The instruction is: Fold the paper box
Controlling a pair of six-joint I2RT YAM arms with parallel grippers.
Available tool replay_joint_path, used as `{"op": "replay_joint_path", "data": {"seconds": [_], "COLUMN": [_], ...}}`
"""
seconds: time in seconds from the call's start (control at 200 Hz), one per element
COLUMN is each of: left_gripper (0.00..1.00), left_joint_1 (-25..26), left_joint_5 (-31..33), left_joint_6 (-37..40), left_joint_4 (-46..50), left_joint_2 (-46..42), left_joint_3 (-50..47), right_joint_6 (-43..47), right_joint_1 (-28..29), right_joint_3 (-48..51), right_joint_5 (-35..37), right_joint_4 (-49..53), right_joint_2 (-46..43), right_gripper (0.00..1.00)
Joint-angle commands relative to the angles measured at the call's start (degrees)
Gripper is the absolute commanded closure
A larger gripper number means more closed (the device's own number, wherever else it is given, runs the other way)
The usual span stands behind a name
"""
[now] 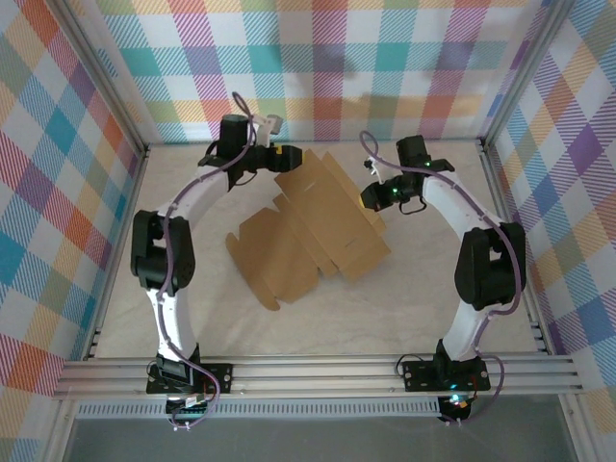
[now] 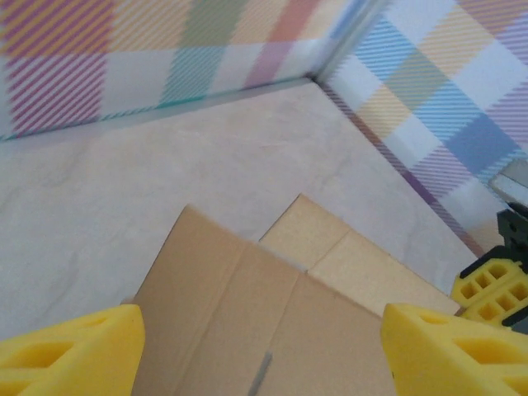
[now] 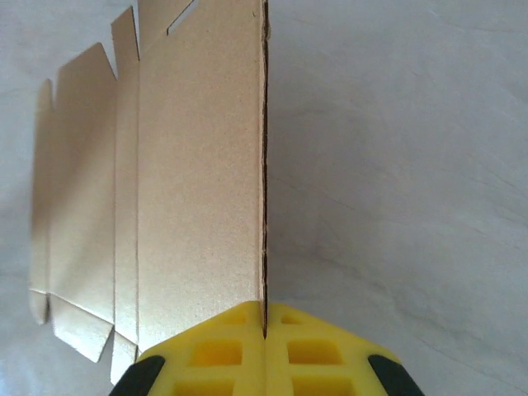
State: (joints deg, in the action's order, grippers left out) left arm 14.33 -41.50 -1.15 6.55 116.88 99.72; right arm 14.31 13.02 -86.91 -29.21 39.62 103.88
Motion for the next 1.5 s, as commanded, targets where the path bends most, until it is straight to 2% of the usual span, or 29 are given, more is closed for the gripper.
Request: {"op": "replay_joint_path", "data": {"seconds": [0.0, 0.105, 0.265, 0.375, 0.755, 0.86, 0.965, 1.105, 1.295, 1.495], "left_gripper": [0.25, 0.26, 0.27, 0.31, 0.31, 0.34, 0.29, 0.28, 0.39, 0.55], "left_joint_1": [-0.14, 0.42, 0.44, 0.37, 0.46, 0.68, 0.97, 1.19, 2.01, 2.86], "left_joint_5": [-11.59, -15.72, -21.16, -22.39, -23.49, -25.51, -25.43, -27.91, -29.65, -29.61], "left_joint_6": [13.38, 23.09, 28.45, 29.86, 30.77, 30.98, 31.03, 31.0, 33.64, 37.01], "left_joint_4": [12.48, 23.08, 30.8, 33.57, 38.83, 39.31, 39.84, 40.29, 43.87, 48.09], "left_joint_2": [5.23, 8.97, 12.92, 15.36, 24.33, 24.79, 24.76, 24.95, 25.0, 24.69], "left_joint_3": [9.04, 16.19, 23.63, 27.41, 42.36, 42.81, 42.81, 42.83, 42.82, 42.82], "right_joint_6": [3.25, 3.77, 4.45, 4.48, 5.25, 5.95, 6.4, 6.97, 6.26, 5.82], "right_joint_1": [-1.05, -2.0, -2.47, -2.78, -3.15, -3.17, -3.16, -3.17, -3.13, -3.15], "right_joint_3": [-2.7, -3.83, -5.26, -5.96, -7.9, -8.12, -7.94, -8.03, -7.53, -7.06], "right_joint_5": [-9.59, -13.53, -16.23, -18.05, -21.06, -21.62, -22.32, -23.75, -24.1, -23.61], "right_joint_4": [5.22, 7.22, 9.52, 10.2, 12.18, 13.25, 13.65, 14.31, 13.21, 12.69], "right_joint_2": [1.94, 2.82, 4.04, 4.79, 5.64, 5.72, 5.73, 5.64, 5.2, 4.98], "right_gripper": [1.0, 1.0, 1.0, 1.0, 1.0, 1.0, 1.0, 1.0, 1.0, 1.0]}}
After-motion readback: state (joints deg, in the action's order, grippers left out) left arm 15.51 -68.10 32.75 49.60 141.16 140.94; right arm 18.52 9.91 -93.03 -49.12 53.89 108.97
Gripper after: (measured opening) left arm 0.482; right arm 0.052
